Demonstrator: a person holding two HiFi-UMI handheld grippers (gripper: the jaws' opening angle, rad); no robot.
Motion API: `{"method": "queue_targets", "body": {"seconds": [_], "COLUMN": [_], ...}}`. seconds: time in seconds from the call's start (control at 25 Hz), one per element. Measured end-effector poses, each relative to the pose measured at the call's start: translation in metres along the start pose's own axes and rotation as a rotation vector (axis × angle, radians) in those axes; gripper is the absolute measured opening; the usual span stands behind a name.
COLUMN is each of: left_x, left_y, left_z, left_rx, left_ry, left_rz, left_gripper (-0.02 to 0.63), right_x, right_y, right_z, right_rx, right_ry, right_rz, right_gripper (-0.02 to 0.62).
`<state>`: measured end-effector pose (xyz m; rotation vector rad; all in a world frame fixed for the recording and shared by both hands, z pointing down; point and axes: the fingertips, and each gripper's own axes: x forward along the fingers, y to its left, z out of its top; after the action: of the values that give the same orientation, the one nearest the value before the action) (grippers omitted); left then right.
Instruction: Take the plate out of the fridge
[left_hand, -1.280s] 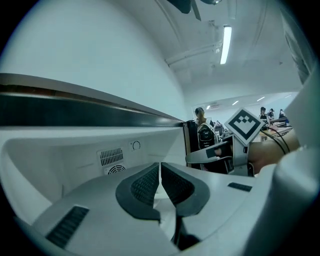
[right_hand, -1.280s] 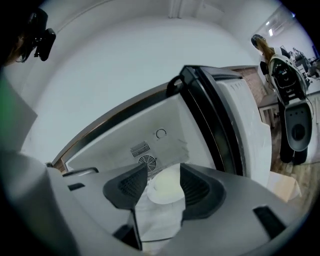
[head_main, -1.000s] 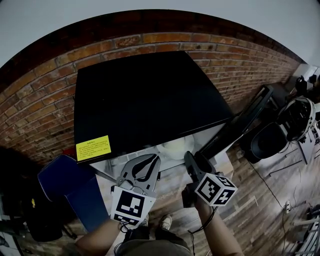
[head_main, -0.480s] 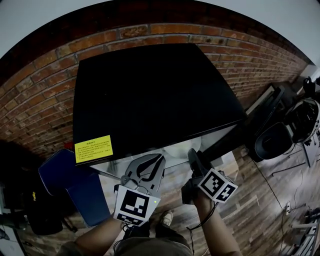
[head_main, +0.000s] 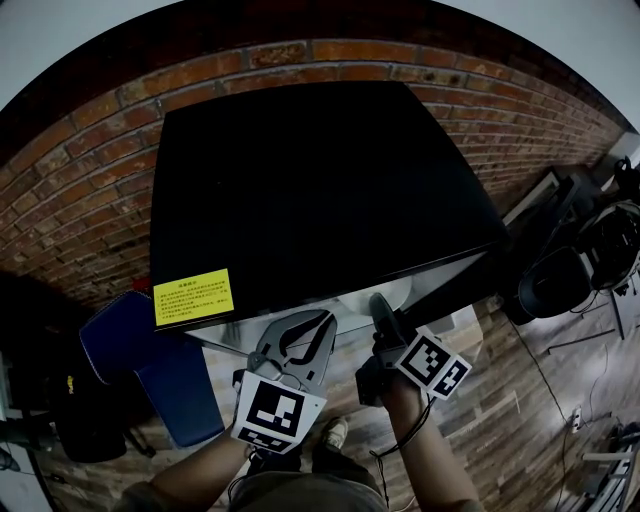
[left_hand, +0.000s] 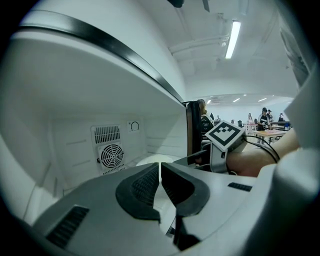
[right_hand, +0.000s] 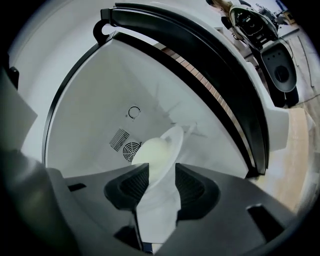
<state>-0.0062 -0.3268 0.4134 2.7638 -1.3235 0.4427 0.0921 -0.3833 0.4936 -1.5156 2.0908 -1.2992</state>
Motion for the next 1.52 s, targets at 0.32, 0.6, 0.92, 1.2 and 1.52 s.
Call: {"method": "queue_targets", "body": {"seconds": [0.32,0.6,0.92,1.2,1.52], "left_x": [-0.006,-0.013,-0.026,-0.038,-0.044], "left_y": [0.001,-0.004,-0.008,-0.007,-0.012], "left_z": [-0.006,-0.011,-0.012,-0.008,0.005], "left_rx": [-0.011,-0.007,-0.002,0.004,0.016], "left_ry": [0.011,0.017,0.017,0.003,-0.025], "left_rz": [0.009,0.015,0.024,0.04,0.031], "left_gripper": [0.026,0.026,0.026,0.026,0.026], "right_x": [0.002,-0.005,-0.018,-0.041,-0.089], "right_y": [0.002,-0.003,-0.003,0.015,0.033], "right_z": [-0.001,-0.007,-0.017,-0.011,0.022], "right_rx": [0.202,0.47,0.584,0.623,0.617], "right_ry": [-0.023,-0.041,-0.033,-0.046,-0.116], "right_rz": [0.046,0.015,0.004,0.037,0.056], "right_gripper": [0.083,0.035,0.034,0.034,0.034]}}
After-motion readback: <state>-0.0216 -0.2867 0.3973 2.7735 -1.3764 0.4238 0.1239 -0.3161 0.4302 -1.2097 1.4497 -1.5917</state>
